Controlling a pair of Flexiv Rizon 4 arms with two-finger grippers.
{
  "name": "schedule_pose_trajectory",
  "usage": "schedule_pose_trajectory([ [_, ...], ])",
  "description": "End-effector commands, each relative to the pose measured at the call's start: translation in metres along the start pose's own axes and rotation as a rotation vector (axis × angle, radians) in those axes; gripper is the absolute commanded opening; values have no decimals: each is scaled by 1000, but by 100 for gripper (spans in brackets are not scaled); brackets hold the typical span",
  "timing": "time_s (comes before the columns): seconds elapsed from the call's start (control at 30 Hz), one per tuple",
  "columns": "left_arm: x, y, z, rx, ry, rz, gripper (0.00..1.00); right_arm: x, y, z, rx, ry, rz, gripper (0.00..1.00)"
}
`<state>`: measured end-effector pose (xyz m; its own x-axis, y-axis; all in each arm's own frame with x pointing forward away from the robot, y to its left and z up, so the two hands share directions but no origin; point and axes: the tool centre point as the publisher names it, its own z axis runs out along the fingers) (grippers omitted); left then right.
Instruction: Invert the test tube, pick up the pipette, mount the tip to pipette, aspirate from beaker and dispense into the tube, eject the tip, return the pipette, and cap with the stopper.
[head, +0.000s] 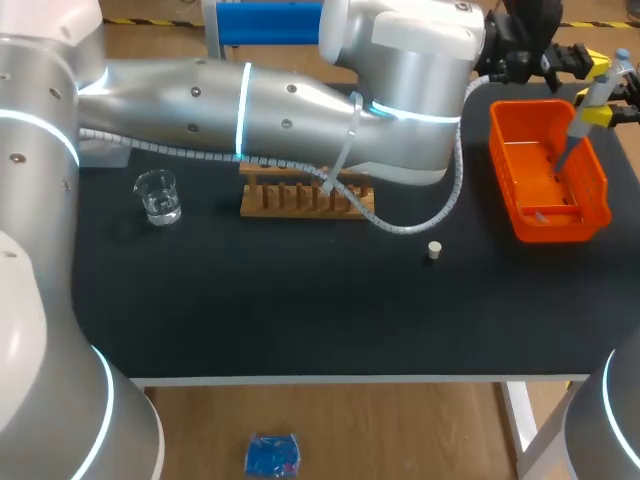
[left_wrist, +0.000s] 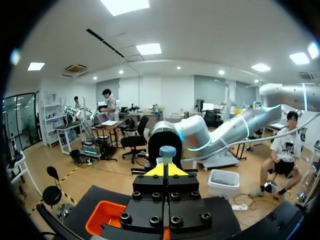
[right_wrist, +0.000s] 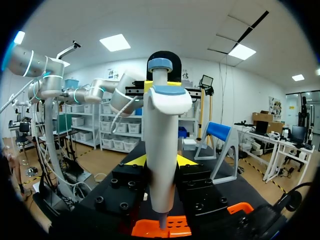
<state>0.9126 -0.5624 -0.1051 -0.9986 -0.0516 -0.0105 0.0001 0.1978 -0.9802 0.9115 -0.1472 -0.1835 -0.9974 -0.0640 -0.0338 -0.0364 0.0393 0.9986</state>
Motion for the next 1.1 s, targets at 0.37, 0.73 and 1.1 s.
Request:
schedule_pose_trajectory([
  [0.37,5,-23,-25,-35,15,34,100,-1,4,0,4,2,0,0],
  [0.73,28,-18,-118,-86,-27,6,100,-1,4,0,4,2,0,0],
  [1.1,36,-13,-132,-98,-55,-15,100,-1,4,0,4,2,0,0],
])
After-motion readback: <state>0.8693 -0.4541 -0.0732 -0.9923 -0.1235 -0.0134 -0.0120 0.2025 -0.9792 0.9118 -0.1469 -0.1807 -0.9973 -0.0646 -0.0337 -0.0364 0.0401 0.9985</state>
